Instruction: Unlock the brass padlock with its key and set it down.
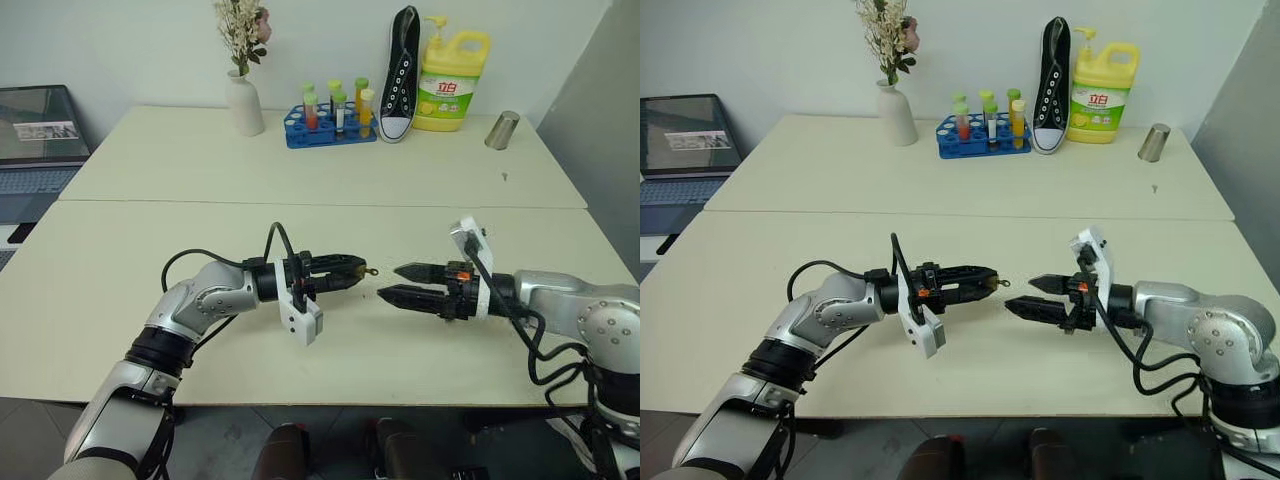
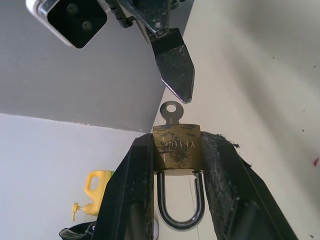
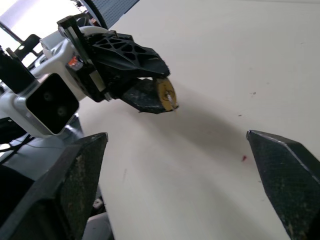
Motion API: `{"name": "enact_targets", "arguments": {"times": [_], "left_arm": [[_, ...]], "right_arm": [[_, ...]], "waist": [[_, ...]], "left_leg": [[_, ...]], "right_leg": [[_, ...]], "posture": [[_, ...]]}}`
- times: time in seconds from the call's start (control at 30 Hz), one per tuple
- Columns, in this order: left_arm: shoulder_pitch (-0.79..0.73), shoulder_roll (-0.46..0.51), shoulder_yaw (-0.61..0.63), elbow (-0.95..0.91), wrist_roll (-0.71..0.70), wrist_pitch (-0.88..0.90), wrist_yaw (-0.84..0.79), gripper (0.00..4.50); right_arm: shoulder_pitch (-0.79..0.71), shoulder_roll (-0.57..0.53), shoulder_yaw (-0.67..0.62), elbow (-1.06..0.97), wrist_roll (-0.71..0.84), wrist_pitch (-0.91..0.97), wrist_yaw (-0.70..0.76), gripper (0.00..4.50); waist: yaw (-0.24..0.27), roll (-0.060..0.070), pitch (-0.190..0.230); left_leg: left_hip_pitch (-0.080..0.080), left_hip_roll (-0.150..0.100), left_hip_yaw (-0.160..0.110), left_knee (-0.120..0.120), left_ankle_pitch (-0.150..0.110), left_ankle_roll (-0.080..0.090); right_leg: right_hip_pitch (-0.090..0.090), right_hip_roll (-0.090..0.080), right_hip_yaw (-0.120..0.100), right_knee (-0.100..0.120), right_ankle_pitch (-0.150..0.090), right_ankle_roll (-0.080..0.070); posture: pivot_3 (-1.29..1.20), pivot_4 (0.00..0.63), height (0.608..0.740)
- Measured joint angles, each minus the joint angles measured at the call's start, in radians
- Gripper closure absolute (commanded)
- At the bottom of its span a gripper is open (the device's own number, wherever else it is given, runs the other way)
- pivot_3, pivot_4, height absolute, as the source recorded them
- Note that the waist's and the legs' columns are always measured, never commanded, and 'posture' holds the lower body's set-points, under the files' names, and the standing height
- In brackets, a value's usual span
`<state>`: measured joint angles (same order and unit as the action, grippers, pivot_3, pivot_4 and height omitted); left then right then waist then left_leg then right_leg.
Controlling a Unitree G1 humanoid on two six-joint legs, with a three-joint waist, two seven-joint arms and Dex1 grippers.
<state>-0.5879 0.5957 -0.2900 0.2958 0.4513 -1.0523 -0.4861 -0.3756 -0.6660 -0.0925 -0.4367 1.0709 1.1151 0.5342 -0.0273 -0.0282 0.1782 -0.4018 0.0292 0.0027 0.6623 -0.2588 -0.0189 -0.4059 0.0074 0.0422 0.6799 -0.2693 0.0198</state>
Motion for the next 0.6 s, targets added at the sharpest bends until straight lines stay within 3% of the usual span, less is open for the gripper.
{"name": "enact_targets", "arguments": {"times": [0.1,0.27,0.57,0.6], "left_arm": [[0.0,-0.003,-0.002,-0.001,-0.006,-0.001,0.0,3.53],[-0.017,-0.028,-0.028,0.003,-0.007,-0.003,0.0,3.53],[-0.02,-0.027,-0.028,0.011,-0.009,-0.003,0.0,3.53],[-0.02,-0.027,-0.028,0.011,-0.009,-0.003,0.0,3.53]], "right_arm": [[0.04,0.006,0.024,-0.018,-0.059,-0.063,0.033,0.0],[-0.015,0.081,0.096,0.019,-0.13,-0.107,0.035,0.0],[-0.069,0.127,0.115,0.09,-0.149,-0.11,0.07,0.0],[-0.072,0.127,0.116,0.09,-0.149,-0.11,0.076,0.17]], "waist": [[-0.003,0.0,0.0],[-0.003,0.0,0.0],[-0.002,0.0,0.0],[-0.002,0.0,0.0]], "left_leg": [[0.001,0.001,0.0,0.0,0.0,0.0],[0.001,0.0,0.0,0.0,0.0,0.0],[0.0,0.0,0.0,0.0,0.0,0.0],[0.0,0.0,0.0,0.0,0.0,0.0]], "right_leg": [[0.0,0.001,0.0,0.0,0.0,0.0],[0.0,0.004,0.0,0.001,0.0,0.0],[0.0,0.003,0.0,0.0,0.003,-0.004],[0.0,0.003,0.0,0.0,0.003,-0.004]], "posture": [[0.0,0.15,0.74],[0.0,0.15,0.74],[0.0,0.15,0.74],[0.0,0.15,0.74]]}}
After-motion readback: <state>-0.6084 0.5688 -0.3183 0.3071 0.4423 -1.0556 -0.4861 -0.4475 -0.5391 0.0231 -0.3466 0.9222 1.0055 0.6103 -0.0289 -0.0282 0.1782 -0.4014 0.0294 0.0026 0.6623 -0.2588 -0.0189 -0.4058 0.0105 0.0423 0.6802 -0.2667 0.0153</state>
